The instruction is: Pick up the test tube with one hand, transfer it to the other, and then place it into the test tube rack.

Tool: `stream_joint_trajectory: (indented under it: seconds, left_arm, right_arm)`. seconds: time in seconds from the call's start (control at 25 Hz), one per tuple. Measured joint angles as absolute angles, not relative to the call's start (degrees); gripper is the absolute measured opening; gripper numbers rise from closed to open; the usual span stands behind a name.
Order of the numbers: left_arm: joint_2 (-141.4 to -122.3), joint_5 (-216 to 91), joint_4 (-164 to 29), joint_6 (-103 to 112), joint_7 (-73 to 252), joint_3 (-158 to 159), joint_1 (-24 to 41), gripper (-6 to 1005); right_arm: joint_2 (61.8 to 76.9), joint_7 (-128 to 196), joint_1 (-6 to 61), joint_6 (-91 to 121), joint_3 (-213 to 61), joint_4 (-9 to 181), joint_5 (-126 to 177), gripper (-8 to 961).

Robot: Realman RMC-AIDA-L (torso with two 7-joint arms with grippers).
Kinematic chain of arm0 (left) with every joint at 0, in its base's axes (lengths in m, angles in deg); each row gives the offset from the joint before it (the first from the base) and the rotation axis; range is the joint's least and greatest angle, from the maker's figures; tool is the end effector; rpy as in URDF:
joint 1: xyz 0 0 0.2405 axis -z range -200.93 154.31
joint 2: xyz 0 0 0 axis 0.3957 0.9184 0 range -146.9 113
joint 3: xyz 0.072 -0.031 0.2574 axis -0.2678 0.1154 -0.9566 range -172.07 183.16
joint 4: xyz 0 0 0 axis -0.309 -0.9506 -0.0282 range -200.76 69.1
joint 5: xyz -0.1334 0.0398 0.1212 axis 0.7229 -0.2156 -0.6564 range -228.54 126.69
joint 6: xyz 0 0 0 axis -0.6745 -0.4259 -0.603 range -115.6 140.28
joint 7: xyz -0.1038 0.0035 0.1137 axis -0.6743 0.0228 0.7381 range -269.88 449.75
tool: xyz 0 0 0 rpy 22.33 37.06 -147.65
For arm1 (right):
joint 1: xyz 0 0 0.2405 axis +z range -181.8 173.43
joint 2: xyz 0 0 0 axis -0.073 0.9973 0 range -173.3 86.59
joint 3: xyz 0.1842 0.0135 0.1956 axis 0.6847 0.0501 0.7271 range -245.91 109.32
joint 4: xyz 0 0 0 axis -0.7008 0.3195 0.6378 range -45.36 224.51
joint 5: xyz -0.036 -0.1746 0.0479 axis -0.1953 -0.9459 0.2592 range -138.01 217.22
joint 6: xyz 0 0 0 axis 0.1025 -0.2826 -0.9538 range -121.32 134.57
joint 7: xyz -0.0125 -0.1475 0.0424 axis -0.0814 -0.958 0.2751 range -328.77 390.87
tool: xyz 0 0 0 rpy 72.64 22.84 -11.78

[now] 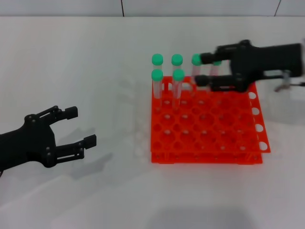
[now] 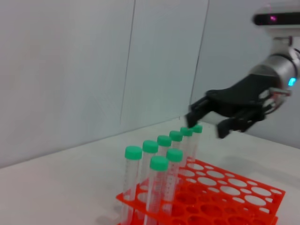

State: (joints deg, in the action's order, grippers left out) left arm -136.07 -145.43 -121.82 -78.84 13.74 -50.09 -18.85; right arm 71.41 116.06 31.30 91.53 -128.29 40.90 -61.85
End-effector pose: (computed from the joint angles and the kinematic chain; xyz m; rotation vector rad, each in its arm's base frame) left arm -0.2933 0.2287 0.0154 -2.5676 -0.5659 -0.7454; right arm 0.1819 0.3589 0.0036 -2.8409 0.2282 0.6294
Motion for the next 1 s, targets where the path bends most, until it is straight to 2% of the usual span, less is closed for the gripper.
stream_joint_trajectory:
  seconds: [0.16, 0.28, 0.4, 0.48, 0.52, 0.56, 0.6, 0.68, 0.8, 1.0]
  left_arm:
    - [-135.7, -145.9, -121.7, -78.9, 13.3, -50.1, -17.2, 885]
    - [-134.62, -146.5, -120.7, -79.5, 12.5, -50.1, -15.3, 885]
    - [-132.67, -147.4, -117.0, -81.2, 11.9, -50.1, -11.8, 884]
    - [-130.87, -148.2, -113.3, -82.7, 11.9, -50.1, -8.5, 884]
    - [-130.87, -148.2, -113.3, -82.7, 11.9, -50.1, -8.5, 884]
    - [-128.83, -149.2, -109.3, -84.7, 11.9, -50.1, -4.7, 884]
    - [-128.43, -149.6, -108.5, -85.1, 11.9, -50.1, -3.9, 884]
    - [-127.21, -151.4, -106.2, -86.4, 11.8, -50.1, -0.9, 884]
    - [-126.51, -154.3, -105.1, -87.7, 10.7, -50.1, 2.3, 884]
    - [-126.53, -157.8, -105.0, -89.1, 9.5, -50.2, 5.6, 884]
  right_arm:
    - [70.71, 110.5, 27.3, 96.6, -121.5, 42.8, -61.7, 657]
    - [70.04, 107.2, 24.6, 98.4, -119.2, 44.7, -61.7, 682]
    - [69.38, 102.7, 22.7, 100.4, -117.3, 47.6, -61.7, 728]
    - [68.26, 100.7, 22.2, 101.5, -117.1, 50.4, -62.0, 787]
    - [67.8, 99.9, 22.1, 102.0, -117.1, 51.7, -62.0, 817]
    - [67.36, 99.3, 22.1, 102.3, -117.1, 52.9, -62.0, 847]
    - [66.87, 98.5, 22.0, 102.5, -117.1, 54.4, -62.0, 877]
    - [66.46, 97.4, 22.0, 102.7, -117.0, 55.9, -62.0, 875]
    - [66.39, 95.8, 21.5, 102.9, -117.2, 56.8, -62.0, 873]
    - [66.78, 95.0, 21.3, 102.4, -117.5, 57.0, -62.8, 873]
